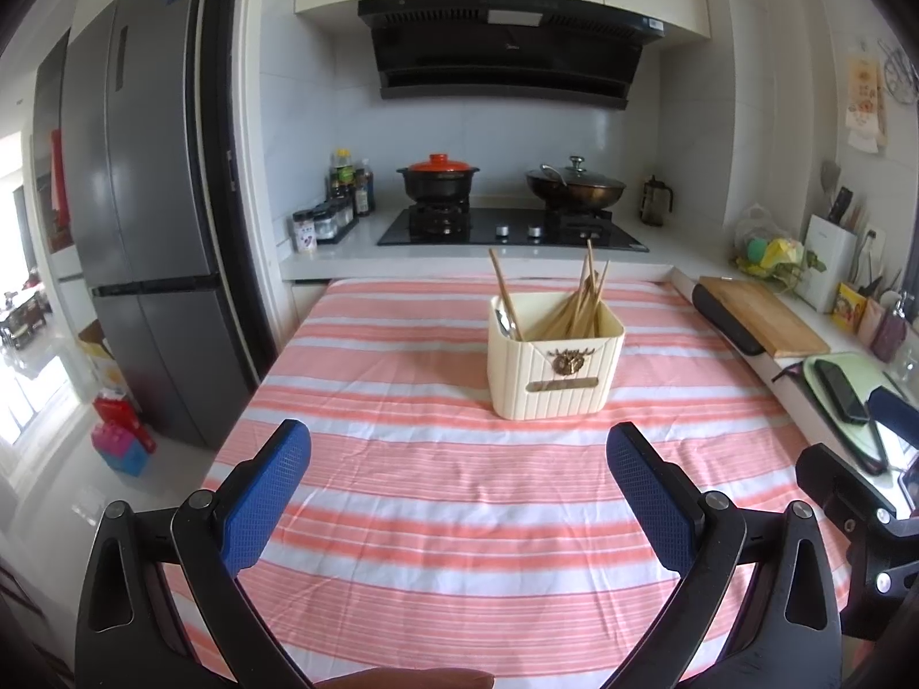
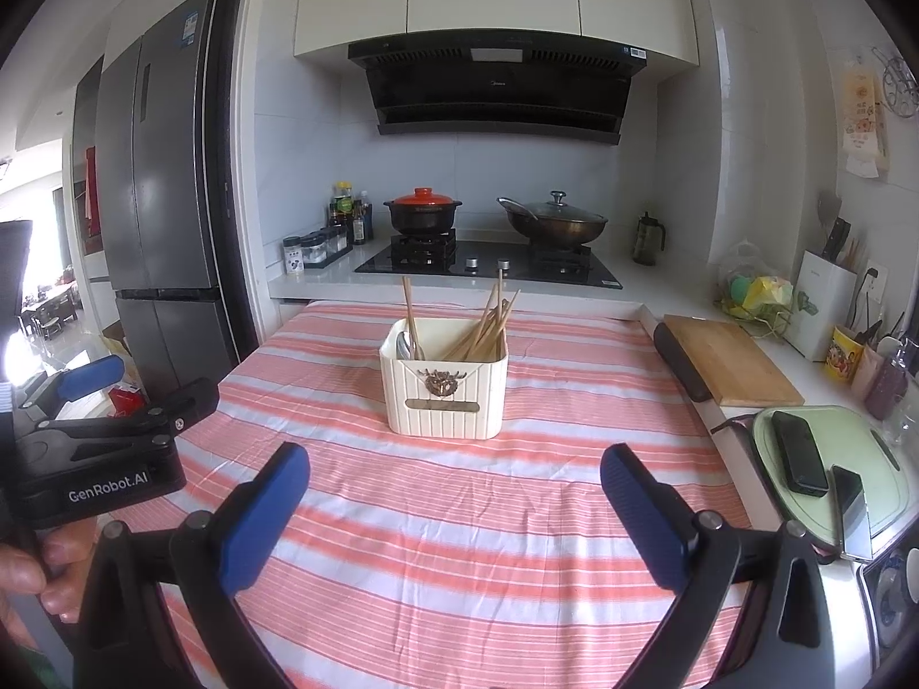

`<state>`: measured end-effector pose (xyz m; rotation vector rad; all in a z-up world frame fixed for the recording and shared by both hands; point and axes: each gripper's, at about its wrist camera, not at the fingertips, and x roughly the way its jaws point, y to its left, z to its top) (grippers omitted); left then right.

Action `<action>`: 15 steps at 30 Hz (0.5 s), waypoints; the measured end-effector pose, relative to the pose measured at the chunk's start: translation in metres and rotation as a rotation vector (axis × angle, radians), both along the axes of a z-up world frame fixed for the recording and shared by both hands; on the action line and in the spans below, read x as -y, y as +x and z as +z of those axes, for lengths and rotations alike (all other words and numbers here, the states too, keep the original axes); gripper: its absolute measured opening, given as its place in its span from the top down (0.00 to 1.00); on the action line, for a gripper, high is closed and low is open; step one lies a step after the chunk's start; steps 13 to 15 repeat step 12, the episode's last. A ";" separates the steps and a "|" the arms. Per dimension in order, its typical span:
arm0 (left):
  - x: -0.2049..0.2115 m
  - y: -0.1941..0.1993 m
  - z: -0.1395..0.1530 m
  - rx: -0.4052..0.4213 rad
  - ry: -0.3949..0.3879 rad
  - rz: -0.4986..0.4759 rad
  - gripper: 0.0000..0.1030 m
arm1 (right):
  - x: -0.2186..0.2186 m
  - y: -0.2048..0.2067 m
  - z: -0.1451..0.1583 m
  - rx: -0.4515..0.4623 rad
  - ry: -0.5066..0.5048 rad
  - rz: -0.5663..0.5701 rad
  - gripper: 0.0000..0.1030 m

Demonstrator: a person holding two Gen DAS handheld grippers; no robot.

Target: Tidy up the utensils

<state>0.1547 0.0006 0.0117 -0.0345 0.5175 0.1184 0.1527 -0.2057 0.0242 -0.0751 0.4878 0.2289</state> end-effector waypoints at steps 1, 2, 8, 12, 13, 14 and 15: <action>0.000 0.000 0.000 -0.001 0.000 0.000 0.00 | 0.000 0.000 0.000 -0.001 0.000 0.000 0.00; 0.000 0.000 0.000 0.000 0.001 0.001 0.00 | -0.001 0.000 0.000 -0.001 0.000 -0.001 0.00; 0.002 -0.001 0.000 0.006 -0.008 0.000 0.00 | 0.000 0.000 -0.001 -0.004 -0.003 -0.005 0.00; 0.001 -0.002 0.000 0.011 -0.007 0.014 0.01 | 0.003 0.000 -0.003 -0.007 0.000 -0.009 0.00; 0.001 -0.002 0.000 0.011 -0.007 0.014 0.01 | 0.003 0.000 -0.003 -0.007 0.000 -0.009 0.00; 0.001 -0.002 0.000 0.011 -0.007 0.014 0.01 | 0.003 0.000 -0.003 -0.007 0.000 -0.009 0.00; 0.001 -0.002 0.000 0.011 -0.007 0.014 0.01 | 0.003 0.000 -0.003 -0.007 0.000 -0.009 0.00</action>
